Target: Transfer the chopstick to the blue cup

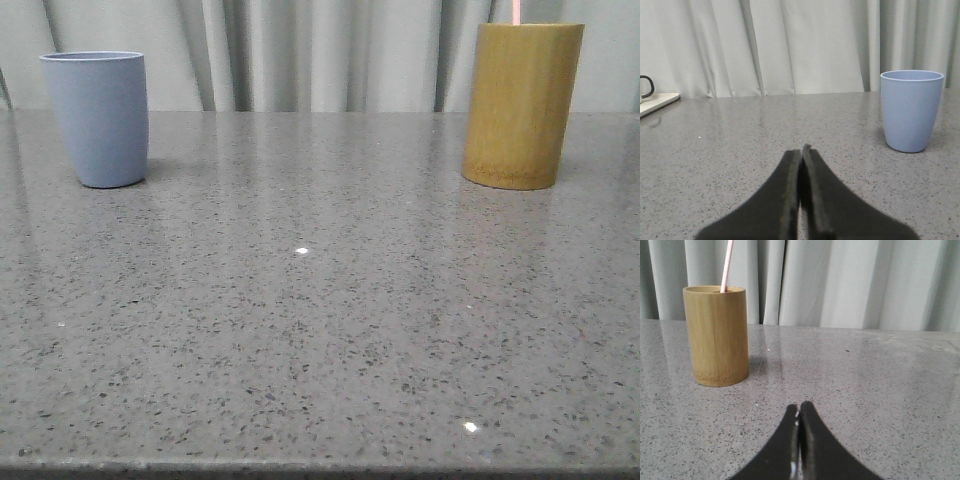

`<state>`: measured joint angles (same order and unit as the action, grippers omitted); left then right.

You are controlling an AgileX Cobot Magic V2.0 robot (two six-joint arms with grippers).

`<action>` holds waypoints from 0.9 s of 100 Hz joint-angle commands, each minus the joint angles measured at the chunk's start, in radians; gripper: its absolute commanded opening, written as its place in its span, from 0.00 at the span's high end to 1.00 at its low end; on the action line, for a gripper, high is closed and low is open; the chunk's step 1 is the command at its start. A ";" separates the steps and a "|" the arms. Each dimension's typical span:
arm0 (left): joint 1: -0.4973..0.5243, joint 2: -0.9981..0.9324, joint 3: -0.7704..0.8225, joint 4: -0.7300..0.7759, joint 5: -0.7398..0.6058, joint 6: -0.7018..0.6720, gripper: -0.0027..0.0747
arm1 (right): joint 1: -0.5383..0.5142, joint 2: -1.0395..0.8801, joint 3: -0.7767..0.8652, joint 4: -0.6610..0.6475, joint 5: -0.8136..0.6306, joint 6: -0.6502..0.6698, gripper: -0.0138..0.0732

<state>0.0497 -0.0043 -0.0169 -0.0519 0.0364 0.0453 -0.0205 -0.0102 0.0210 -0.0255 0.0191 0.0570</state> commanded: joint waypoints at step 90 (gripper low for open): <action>0.003 0.551 -0.562 -0.018 0.208 -0.006 0.60 | -0.006 0.489 -0.592 -0.007 0.325 0.006 0.50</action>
<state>0.0497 0.5256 -0.5392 -0.0589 0.3341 0.0453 -0.0205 0.4618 -0.5331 -0.0255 0.4139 0.0608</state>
